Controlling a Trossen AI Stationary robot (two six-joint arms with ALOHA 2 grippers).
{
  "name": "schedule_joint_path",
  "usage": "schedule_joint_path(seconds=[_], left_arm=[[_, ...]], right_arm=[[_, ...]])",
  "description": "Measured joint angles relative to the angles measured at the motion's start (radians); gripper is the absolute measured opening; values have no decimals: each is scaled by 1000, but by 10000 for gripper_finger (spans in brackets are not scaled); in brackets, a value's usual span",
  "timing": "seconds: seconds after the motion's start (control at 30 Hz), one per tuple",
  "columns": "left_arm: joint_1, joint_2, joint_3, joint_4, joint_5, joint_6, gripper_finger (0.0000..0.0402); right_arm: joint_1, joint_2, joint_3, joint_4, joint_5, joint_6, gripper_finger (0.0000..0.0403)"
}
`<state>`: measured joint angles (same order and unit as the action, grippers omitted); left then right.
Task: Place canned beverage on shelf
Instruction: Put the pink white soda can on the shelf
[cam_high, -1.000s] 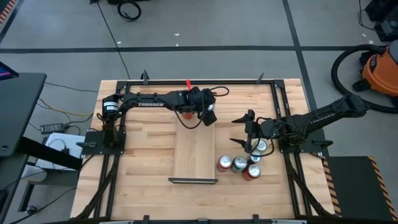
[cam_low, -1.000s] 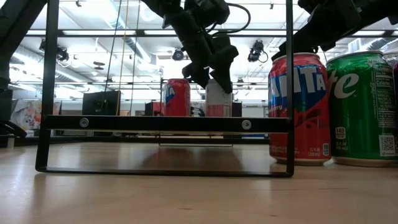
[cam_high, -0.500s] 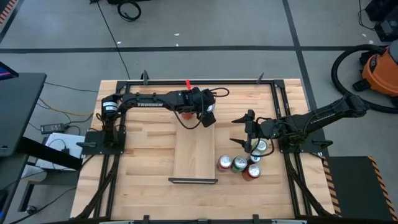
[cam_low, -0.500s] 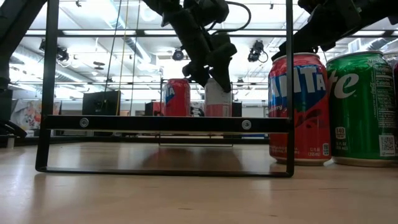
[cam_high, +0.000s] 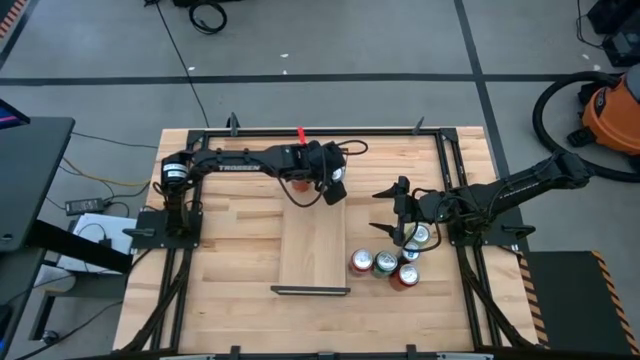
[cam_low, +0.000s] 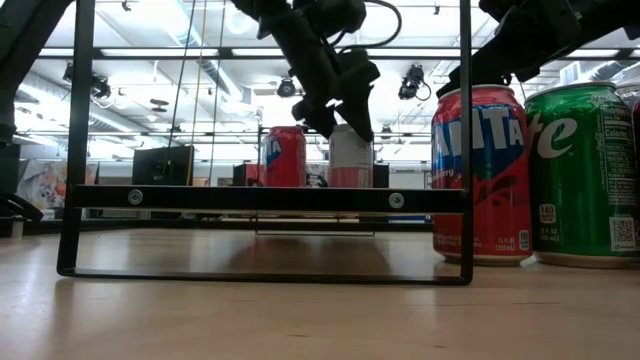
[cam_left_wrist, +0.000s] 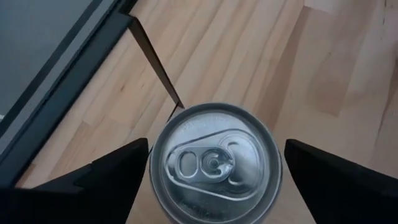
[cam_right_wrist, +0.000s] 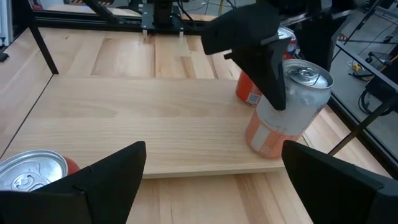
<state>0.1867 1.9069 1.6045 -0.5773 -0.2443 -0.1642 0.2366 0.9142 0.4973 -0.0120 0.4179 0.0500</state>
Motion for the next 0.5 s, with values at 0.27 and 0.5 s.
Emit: schedule_joint_path(seconds=[0.27, 0.5], left_arm=[[-10, 0, 81, -76, -22, 20, 398], [-37, -4, 165, -128, -73, 69, 398]], right_arm=[[0, 0, 0, 0, 0, 0, 386], [0, 0, 0, -2, 0, 0, 386]])
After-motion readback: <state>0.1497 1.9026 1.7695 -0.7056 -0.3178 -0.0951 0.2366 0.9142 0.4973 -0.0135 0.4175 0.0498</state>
